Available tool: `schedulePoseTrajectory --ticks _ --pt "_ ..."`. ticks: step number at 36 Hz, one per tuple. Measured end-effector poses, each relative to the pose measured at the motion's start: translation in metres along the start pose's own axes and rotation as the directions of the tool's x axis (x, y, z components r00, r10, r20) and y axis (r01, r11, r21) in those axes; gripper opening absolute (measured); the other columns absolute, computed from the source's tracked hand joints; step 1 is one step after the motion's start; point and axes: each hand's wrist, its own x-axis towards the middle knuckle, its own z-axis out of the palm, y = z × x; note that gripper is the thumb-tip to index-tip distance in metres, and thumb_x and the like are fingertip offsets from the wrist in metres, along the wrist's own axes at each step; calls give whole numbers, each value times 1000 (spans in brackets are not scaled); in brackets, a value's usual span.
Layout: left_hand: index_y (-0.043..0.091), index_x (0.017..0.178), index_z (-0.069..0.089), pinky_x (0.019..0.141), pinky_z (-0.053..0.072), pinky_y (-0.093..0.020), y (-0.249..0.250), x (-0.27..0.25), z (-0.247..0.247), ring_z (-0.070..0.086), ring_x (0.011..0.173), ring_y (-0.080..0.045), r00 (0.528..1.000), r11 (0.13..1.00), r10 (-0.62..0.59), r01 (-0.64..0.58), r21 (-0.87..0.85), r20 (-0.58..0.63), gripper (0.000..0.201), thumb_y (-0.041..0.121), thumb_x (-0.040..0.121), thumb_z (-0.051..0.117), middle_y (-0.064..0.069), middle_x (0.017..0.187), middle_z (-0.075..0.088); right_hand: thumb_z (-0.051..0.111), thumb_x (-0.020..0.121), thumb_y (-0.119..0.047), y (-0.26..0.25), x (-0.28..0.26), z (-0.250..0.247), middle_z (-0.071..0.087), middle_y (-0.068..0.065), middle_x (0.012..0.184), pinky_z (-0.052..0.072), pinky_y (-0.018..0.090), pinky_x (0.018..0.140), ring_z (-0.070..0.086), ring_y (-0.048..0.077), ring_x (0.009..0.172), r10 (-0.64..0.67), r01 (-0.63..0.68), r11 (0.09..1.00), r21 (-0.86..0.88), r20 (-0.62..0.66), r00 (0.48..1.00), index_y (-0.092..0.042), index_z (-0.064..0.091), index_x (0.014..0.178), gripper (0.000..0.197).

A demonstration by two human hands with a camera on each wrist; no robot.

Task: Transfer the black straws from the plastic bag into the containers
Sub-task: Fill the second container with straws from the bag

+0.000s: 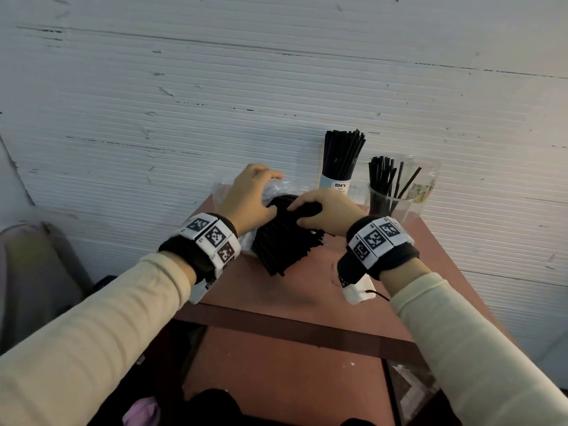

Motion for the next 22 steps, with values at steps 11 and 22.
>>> schedulePoseTrajectory --ticks 11,22 --pt "21 106 48 81 38 -27 47 18 37 52 105 -20 897 943 173 -270 194 407 42 19 73 75 5 103 50 74 80 -14 11 -36 -29 61 -15 81 46 11 69 56 -5 68 -53 54 998 -37 33 998 -27 73 107 30" --pt "8 104 62 78 45 -31 57 19 56 62 91 -25 908 975 167 -210 71 384 31 16 75 70 -7 97 67 74 80 -14 29 -51 -25 66 -8 99 42 3 76 59 -2 83 -65 64 997 49 5 998 -26 70 110 34"
